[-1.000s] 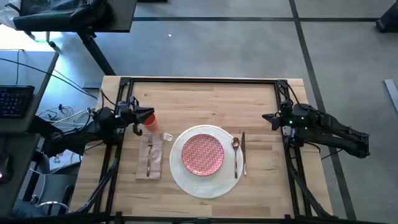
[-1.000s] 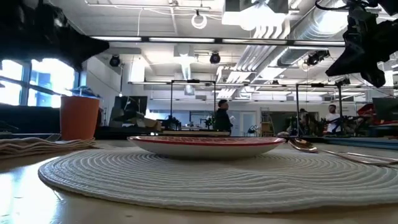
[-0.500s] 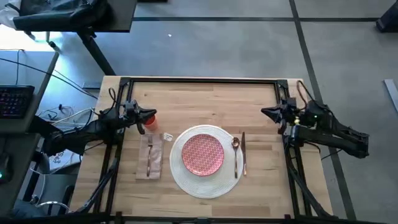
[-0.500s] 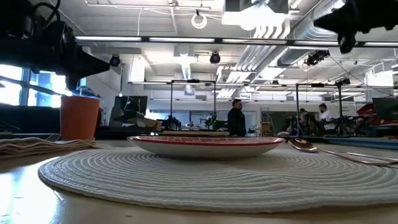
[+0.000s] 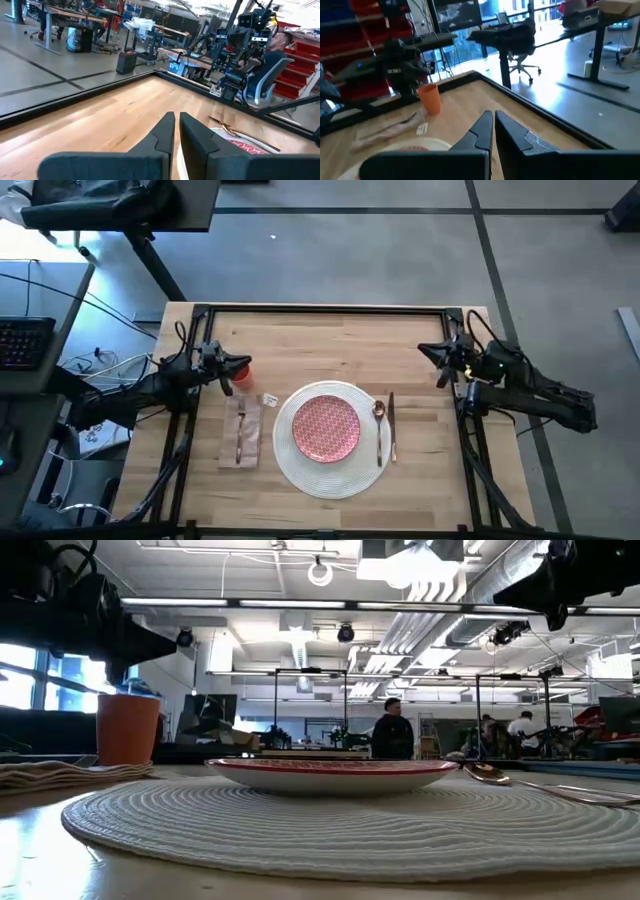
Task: Set table place
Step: Return to Home Position
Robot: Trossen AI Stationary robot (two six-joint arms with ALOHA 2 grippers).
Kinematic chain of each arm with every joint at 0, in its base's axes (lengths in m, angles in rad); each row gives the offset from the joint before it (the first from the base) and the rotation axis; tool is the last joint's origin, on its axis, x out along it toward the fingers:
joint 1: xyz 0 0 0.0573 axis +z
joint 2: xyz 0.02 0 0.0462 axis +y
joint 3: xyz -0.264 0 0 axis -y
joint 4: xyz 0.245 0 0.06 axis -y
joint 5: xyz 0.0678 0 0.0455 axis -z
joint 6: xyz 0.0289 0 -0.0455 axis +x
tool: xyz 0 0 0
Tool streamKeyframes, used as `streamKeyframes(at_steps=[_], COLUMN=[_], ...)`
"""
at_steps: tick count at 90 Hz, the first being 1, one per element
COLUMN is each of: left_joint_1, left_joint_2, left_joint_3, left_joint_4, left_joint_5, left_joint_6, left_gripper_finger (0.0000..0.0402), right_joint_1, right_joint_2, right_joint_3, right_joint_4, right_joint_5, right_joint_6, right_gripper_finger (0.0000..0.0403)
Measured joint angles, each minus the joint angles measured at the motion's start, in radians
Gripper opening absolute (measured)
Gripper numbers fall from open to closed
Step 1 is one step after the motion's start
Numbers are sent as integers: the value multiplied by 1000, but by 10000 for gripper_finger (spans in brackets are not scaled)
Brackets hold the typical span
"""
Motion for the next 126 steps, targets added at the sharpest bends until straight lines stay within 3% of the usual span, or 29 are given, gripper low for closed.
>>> streamKeyframes(at_steps=[11, 28, 42, 67, 96, 126], left_joint_1=[0, 0, 0, 0, 1, 0], left_joint_2=[0, 0, 0, 2, 7, 9], left_joint_3=[0, 0, 0, 1, 1, 1], left_joint_4=[0, 0, 0, 1, 0, -1], left_joint_5=[0, -2, -3, -10, -11, -11], left_joint_6=[0, 0, 0, 0, 0, 0], left_gripper_finger=[10, 10, 10, 10, 10, 10], right_joint_1=[11, 222, 298, 261, 225, 220], right_joint_2=[-2, -87, -181, -236, -236, -218], right_joint_3=[0, 1, -53, -418, -416, -416], right_joint_4=[-5, 6, 14, 511, 326, 323], right_joint_5=[-78, -31, -43, -139, -138, -118], right_joint_6=[-50, -174, -212, -173, -100, -72], right_gripper_finger=[0, 0, 0, 0, 1, 0])
